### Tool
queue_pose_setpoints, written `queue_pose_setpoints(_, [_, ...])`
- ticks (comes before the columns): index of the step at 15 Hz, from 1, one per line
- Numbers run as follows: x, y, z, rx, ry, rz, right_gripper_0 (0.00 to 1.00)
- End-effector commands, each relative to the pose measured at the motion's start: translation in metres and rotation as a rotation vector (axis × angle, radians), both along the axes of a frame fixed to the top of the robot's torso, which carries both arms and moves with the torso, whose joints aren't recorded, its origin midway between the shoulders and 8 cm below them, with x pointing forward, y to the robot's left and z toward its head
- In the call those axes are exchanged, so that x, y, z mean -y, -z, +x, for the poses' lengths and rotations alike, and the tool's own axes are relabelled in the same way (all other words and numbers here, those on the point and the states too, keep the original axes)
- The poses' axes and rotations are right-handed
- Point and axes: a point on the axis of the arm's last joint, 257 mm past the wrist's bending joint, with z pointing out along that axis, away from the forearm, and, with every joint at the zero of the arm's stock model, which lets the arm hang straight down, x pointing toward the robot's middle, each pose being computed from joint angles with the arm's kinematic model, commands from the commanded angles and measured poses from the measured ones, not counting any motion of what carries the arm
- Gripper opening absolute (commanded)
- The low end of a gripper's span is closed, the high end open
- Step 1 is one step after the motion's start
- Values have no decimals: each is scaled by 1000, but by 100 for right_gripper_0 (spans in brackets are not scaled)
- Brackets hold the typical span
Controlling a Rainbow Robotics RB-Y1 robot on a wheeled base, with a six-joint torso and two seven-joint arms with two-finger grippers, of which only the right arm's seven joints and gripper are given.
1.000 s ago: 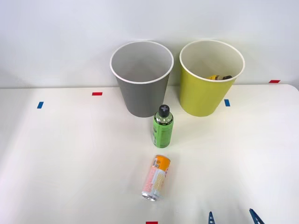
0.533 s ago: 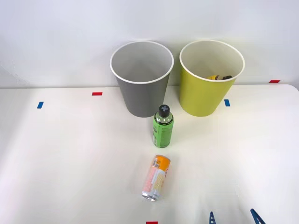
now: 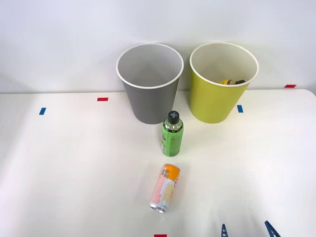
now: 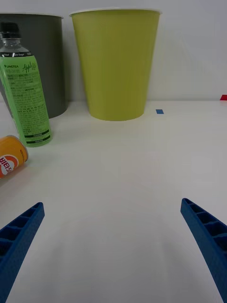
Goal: Put cans in the gray bin, plastic bottles in the light green bin
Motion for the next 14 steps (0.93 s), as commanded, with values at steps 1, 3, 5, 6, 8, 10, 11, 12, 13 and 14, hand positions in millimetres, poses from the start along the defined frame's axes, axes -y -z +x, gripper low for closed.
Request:
queue_pose_setpoints(1, [0,0,0,0,0,0,100])
queue_pose_setpoints(3, [0,0,0,0,0,0,100])
queue_pose_setpoints(5, [0,0,0,0,0,0,100])
queue_pose_setpoints(6, [0,0,0,0,0,0,100])
queue_pose_setpoints(8, [0,0,0,0,0,0,100])
queue_pose_setpoints(10, [0,0,0,0,0,0,100])
queue_pose_setpoints(11, [0,0,0,0,0,0,100])
queue_pose_setpoints(12, [0,0,0,0,0,0,100])
queue_pose_setpoints(13, [0,0,0,0,0,0,100])
queue_pose_setpoints(14, [0,0,0,0,0,0,100])
